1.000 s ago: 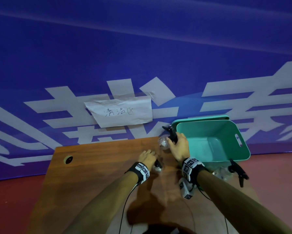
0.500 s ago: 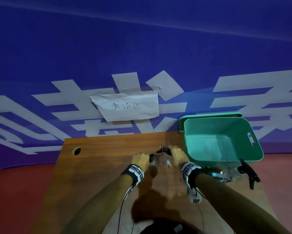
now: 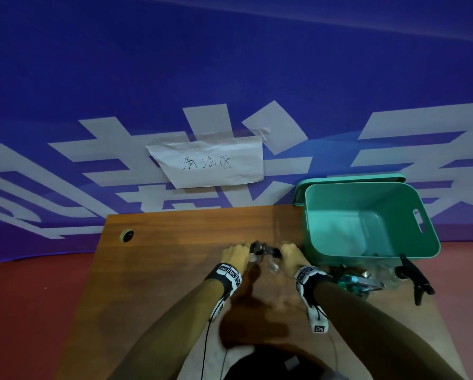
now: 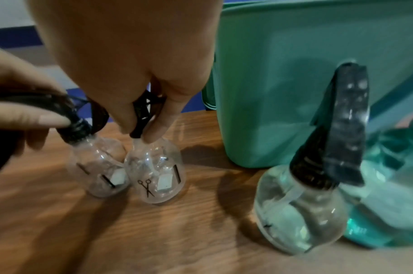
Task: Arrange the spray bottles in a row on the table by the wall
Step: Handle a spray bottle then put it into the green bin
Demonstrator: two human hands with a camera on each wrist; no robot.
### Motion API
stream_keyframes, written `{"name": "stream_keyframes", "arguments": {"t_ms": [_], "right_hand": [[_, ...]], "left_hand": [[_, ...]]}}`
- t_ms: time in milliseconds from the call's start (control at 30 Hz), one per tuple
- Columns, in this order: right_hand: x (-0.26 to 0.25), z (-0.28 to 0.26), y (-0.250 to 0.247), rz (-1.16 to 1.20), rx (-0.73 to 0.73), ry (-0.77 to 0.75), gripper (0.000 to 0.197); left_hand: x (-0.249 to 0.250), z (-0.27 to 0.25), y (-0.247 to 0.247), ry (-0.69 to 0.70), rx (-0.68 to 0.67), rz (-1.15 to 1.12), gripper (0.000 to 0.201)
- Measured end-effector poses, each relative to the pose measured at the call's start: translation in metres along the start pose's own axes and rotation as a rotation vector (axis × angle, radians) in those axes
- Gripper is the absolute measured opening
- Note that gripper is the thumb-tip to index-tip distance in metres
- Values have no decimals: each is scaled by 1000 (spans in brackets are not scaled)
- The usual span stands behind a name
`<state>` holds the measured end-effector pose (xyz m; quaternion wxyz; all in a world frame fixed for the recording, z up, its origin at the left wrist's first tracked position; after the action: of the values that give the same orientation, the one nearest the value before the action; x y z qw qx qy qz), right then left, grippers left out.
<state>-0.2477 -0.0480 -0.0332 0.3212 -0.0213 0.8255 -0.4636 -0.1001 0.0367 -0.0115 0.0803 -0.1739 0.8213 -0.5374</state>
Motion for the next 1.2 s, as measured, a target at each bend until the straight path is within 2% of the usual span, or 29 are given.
{"name": "stream_keyframes", "arguments": {"t_ms": [167, 333, 400, 567, 667, 833, 1000, 1200], "right_hand": [[-10, 8, -16, 133, 117, 102, 22], [-31, 4, -56, 251, 297, 3, 31], [-40, 0, -78, 277, 360, -16, 28], [-44, -15, -127, 288, 508, -48, 36], [-44, -25, -151, 265, 578, -48, 33], [-25, -44, -189, 264, 777, 5, 31], [11, -50, -205, 207, 787, 77, 29], [66, -46, -209, 177, 665, 129, 20]], "left_hand": [[3, -1, -12, -34, 113, -120, 28], [9, -2, -53, 3, 297, -244, 25], [14, -1, -74, 20, 356, -276, 25], [31, 3, -118, 128, 451, -313, 28], [45, 1, -142, 198, 491, -363, 26], [74, -8, -168, 310, 547, -436, 21], [102, -15, -169, 356, 542, -465, 21], [151, -8, -162, 426, 508, -375, 21]]}}
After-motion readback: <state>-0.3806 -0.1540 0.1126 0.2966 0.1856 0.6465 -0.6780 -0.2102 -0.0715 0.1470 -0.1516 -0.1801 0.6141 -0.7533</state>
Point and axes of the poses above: each hand's wrist, its own z-axis towards the middle knuckle, its own y-axis out of the palm, x = y × z, the point moved 5 cm from there along z, towards the middle knuckle, and after that the axes turned 6 degrees about x, right-handed, at the moved point
